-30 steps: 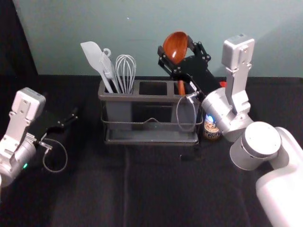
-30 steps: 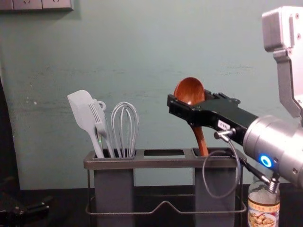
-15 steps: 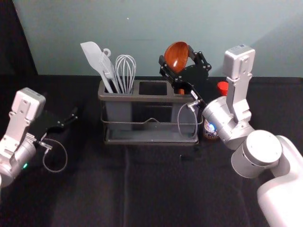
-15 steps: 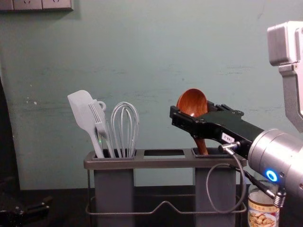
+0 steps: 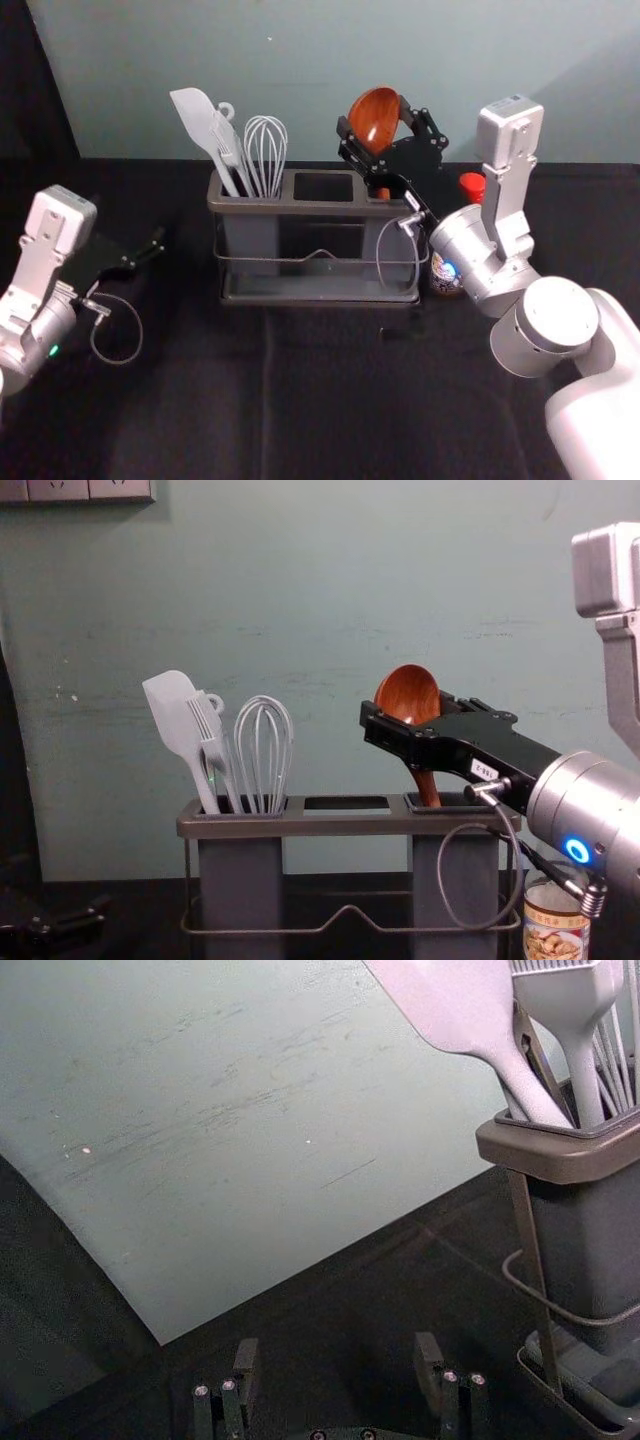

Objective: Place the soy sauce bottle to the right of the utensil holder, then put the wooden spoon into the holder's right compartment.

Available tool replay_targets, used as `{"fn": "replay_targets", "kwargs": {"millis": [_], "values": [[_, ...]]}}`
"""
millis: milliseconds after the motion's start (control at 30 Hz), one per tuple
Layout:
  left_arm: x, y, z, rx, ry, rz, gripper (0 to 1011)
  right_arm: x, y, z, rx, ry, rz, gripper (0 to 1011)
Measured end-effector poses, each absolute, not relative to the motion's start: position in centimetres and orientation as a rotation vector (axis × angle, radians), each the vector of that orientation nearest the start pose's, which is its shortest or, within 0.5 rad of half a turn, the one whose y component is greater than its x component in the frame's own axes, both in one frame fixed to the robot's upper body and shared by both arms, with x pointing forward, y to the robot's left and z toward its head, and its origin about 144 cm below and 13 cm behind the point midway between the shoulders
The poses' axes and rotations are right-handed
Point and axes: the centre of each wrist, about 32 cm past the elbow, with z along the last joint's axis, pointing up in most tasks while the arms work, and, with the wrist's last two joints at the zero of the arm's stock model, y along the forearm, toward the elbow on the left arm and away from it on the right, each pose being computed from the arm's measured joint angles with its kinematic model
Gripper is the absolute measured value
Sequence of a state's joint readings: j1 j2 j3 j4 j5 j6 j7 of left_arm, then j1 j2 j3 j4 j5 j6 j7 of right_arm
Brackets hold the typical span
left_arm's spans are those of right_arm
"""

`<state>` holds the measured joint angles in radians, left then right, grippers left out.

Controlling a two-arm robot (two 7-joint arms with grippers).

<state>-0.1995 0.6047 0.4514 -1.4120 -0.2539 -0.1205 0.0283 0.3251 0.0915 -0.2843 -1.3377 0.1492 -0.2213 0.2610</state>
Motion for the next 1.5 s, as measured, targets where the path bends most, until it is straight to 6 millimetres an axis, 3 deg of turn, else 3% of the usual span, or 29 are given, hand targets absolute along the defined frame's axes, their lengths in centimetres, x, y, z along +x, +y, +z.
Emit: {"fn": "replay_targets", "kwargs": {"millis": [233, 1000, 1133, 1500], "values": [[48.9, 31.0, 114.0, 0.304, -0.285, 1.248, 1000, 54.0, -17.2, 118.5, 0.192, -0.236, -1.051, 1002], [48.9, 31.0, 114.0, 0.305, -0.285, 1.248, 1000, 53.1, -18.5, 126.7, 0.330, -0.439, -1.031, 1002], [48.9, 31.0, 114.0, 0.305, -0.285, 1.248, 1000, 53.0, -19.5, 127.6, 0.320, -0.477, -1.038, 1002], [48.9, 31.0, 114.0, 0.304, -0.285, 1.248, 1000, 52.3, -26.2, 129.4, 0.241, -0.553, -1.146, 1002]]}}
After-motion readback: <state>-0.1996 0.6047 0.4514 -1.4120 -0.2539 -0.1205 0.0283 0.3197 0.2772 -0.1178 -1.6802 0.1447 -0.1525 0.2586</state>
